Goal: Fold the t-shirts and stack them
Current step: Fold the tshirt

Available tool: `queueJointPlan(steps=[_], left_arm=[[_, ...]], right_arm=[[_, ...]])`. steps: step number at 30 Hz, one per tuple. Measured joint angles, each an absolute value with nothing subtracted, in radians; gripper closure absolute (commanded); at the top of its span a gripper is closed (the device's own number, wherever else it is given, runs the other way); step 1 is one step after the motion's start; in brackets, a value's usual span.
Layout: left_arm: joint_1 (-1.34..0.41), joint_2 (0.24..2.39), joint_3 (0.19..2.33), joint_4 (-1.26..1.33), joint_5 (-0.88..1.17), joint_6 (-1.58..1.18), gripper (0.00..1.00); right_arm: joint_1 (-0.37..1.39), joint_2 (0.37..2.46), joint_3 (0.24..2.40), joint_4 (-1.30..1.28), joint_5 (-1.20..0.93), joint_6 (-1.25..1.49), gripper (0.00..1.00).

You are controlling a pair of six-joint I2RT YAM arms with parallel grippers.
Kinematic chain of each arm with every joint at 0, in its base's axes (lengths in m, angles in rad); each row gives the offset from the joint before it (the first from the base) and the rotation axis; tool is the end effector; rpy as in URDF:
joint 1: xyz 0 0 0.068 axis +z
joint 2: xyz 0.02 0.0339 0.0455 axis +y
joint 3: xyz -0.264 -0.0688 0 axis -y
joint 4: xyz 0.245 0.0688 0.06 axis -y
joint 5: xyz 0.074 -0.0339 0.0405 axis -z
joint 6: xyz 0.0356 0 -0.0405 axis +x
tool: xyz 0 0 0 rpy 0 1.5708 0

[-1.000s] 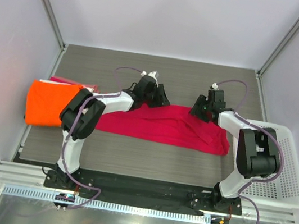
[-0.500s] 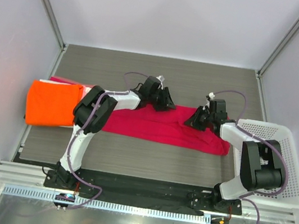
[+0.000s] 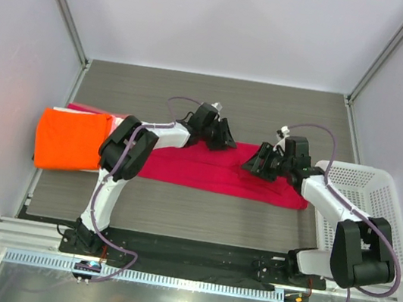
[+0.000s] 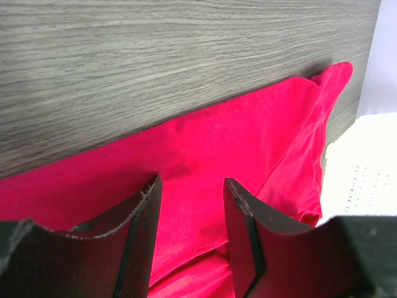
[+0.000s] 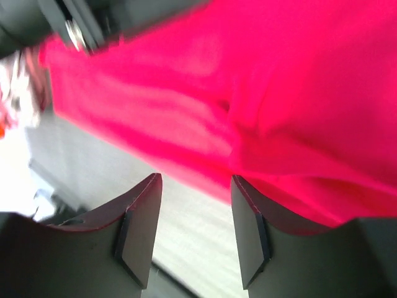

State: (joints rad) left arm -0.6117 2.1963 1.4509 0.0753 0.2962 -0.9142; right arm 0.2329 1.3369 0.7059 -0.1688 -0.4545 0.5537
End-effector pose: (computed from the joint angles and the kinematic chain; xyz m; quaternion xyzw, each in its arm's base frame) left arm 0.3870 -0.2841 0.1383 -0.0707 0.8900 -0.3935 0.2194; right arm 0.2551 0.0766 0.1982 0.0606 0.9047 0.3332 0.2584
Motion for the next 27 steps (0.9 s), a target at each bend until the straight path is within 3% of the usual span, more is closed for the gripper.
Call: queueJointPlan(steps=[7, 10, 13, 17, 27], left_arm=[[-0.614, 2.194, 1.451, 0.073, 0.280, -0.900, 0.53], [-0.614, 2.191, 1.451, 0.070, 0.274, -0.890, 0.53], [-0.614, 2.189, 1.451, 0.065, 0.268, -0.882, 0.53], [-0.615, 2.188, 1.453, 0.060, 0.260, -0.881, 0.53], [-0.616, 2.188, 1.462, 0.039, 0.237, -0.882, 0.53]], right_arm=[[0.210, 1.349, 0.778, -0.212, -0.210, 0.521, 0.58], [0.209, 1.399, 0.780, -0.219, -0.171, 0.514, 0.68], [0.218, 1.420, 0.746, -0.224, -0.141, 0.515, 0.68], [0.259, 1.370, 0.666, -0.274, -0.107, 0.521, 0.81], [0.281, 1.012, 0.604, -0.436, -0.098, 0.548, 0.77]])
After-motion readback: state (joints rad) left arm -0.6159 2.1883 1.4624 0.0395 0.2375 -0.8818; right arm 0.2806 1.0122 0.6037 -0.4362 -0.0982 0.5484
